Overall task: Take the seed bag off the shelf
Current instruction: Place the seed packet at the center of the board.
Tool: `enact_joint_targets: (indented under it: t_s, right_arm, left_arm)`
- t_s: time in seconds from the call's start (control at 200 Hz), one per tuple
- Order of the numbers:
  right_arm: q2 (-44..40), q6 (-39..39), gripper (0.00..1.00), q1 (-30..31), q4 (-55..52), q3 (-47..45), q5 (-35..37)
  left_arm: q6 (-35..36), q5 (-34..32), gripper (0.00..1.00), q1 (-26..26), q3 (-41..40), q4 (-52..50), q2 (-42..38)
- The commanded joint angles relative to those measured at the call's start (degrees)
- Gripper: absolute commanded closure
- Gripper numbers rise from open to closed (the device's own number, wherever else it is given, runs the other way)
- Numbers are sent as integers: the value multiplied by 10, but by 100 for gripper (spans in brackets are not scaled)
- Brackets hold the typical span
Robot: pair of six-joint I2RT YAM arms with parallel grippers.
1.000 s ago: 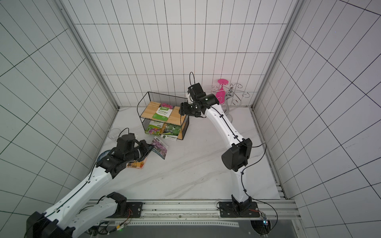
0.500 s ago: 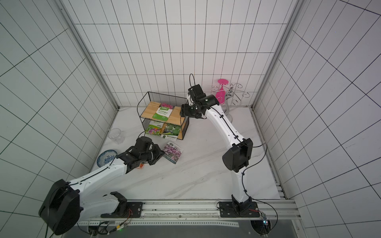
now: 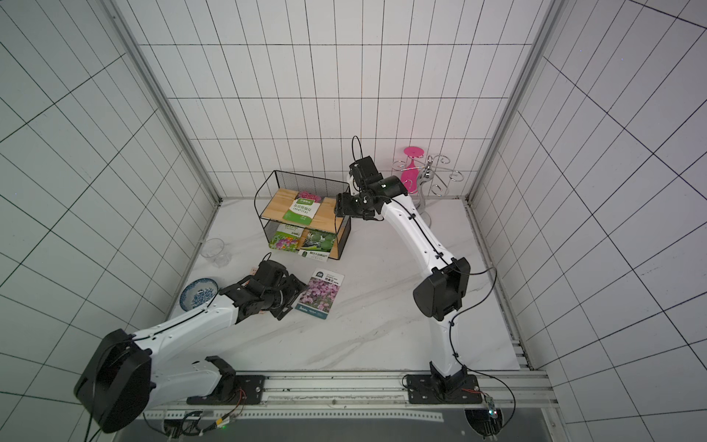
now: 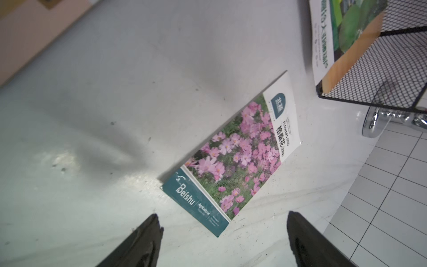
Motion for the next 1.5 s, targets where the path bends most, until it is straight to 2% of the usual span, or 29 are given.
enact_joint_targets:
  t_s: [0.0,0.055,0.085,0.275,0.46,0.555,0.865,1.204,1.494]
  right_arm:
    - [-15,-7,28,3,-8,3,5]
    - [-15,-7,28,3,-8,8,6]
    - [-14,-7,28,3,-7,9,7]
    - [-10,-5,28,3,-8,18,2]
    - [-10,-4,28,3,-6,15,2]
    - [-9,-5,28,4,-4,16,4]
    - [-12,-3,28,5,-4,9,-1]
    - [-41,-6,28,4,-6,-24,4]
    - [-40,-7,27,-2,-8,-22,-3]
  left_arm:
    - [0,-22,7,5,23,-65,-22]
    - [10,-32,7,11,45,-94,-37]
    - [17,-38,2,16,59,-108,-44]
    - [80,-51,2,76,143,-151,-65]
    - [109,25,2,169,179,-125,-42]
    - [119,42,2,191,199,-98,-19]
    - [198,54,2,192,386,-153,151]
    - [185,35,2,187,471,-113,272]
    - [185,18,2,175,538,-121,327]
